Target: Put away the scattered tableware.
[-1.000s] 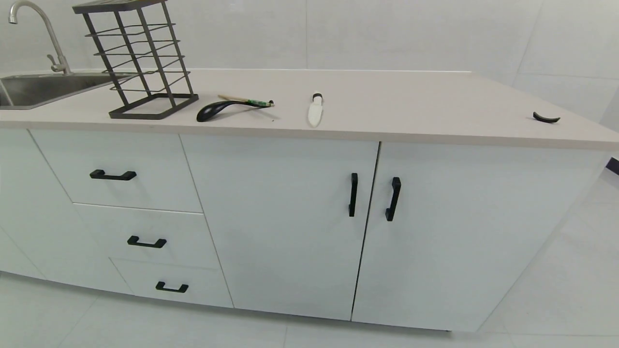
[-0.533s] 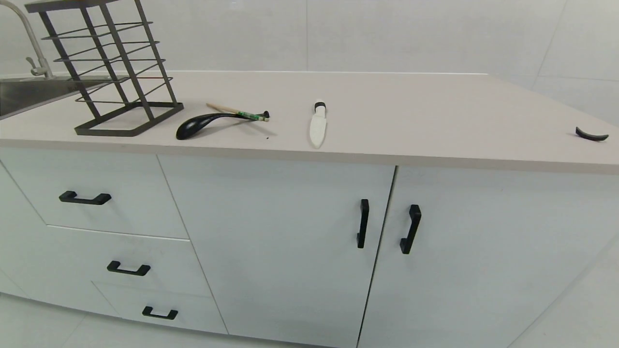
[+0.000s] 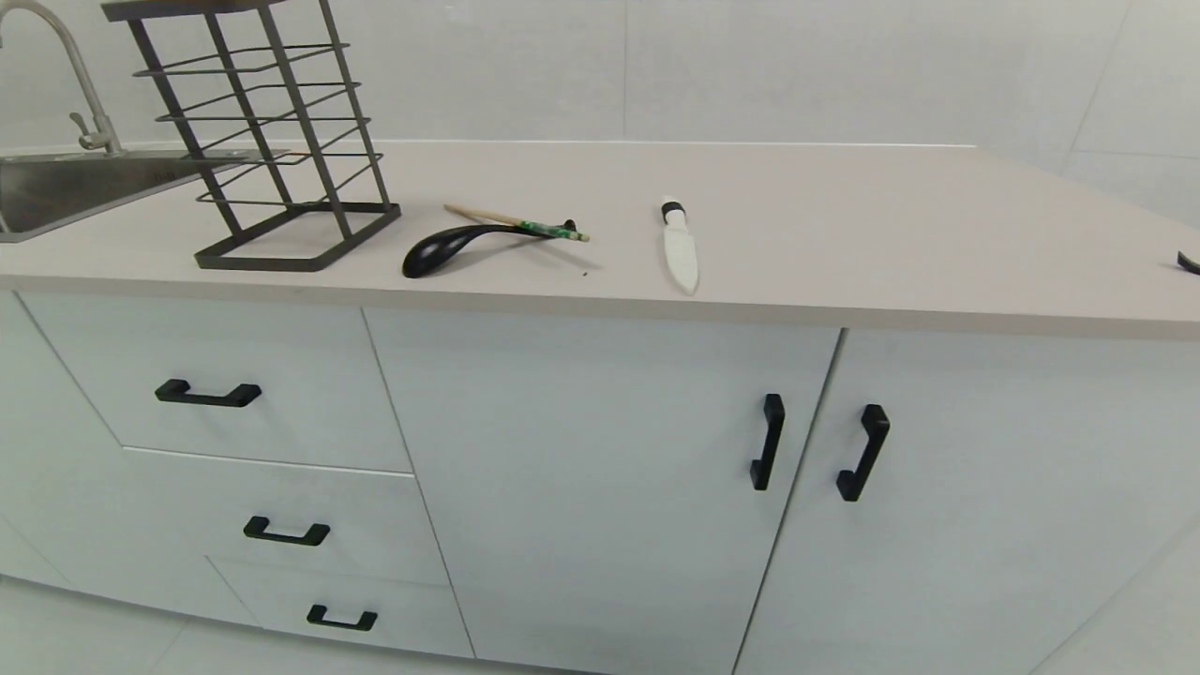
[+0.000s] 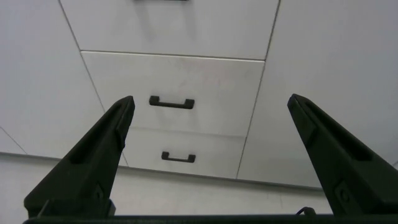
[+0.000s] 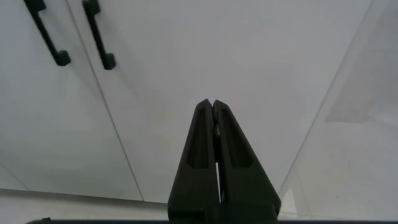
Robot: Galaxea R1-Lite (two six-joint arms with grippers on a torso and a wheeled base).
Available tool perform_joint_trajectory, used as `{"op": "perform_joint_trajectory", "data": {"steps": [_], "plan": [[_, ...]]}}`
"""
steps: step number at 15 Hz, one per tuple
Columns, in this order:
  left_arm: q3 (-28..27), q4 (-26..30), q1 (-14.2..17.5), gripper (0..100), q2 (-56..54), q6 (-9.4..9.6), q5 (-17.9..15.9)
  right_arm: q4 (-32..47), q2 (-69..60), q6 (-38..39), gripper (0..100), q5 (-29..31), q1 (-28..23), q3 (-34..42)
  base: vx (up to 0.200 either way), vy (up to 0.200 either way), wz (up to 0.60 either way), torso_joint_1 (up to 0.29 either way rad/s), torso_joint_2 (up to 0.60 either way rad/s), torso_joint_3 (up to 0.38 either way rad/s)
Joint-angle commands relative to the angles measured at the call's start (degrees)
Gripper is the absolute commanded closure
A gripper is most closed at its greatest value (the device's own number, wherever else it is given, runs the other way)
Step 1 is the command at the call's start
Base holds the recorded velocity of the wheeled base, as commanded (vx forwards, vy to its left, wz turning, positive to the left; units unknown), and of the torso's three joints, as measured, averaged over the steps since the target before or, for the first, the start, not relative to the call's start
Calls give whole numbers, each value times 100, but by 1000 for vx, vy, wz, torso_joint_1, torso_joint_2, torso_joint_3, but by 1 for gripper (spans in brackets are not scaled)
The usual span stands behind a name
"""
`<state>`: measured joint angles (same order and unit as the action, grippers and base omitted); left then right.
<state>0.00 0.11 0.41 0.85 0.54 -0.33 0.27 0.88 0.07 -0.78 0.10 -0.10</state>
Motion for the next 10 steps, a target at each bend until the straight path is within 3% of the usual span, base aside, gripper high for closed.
{"op": "perform_joint_trajectory", "data": {"steps": [1, 2, 8, 10], "plan": [[0, -2, 2, 0, 11, -1, -2, 0, 9, 1, 100, -1, -1, 1, 0, 200, 0, 7, 2, 2], [0, -2, 2, 0, 11, -1, -2, 0, 9, 1, 100, -1, -1, 1, 200, 200, 0, 2, 7, 7], [0, -2, 2, 0, 11, -1, 7, 0, 9, -7, 100, -1, -1, 1, 0, 200, 0, 2, 1, 0], [0, -11, 2, 0, 11, -1, 7, 0, 9, -16, 100, 8, -1, 1, 0, 0, 600, 7, 2, -2]]}}
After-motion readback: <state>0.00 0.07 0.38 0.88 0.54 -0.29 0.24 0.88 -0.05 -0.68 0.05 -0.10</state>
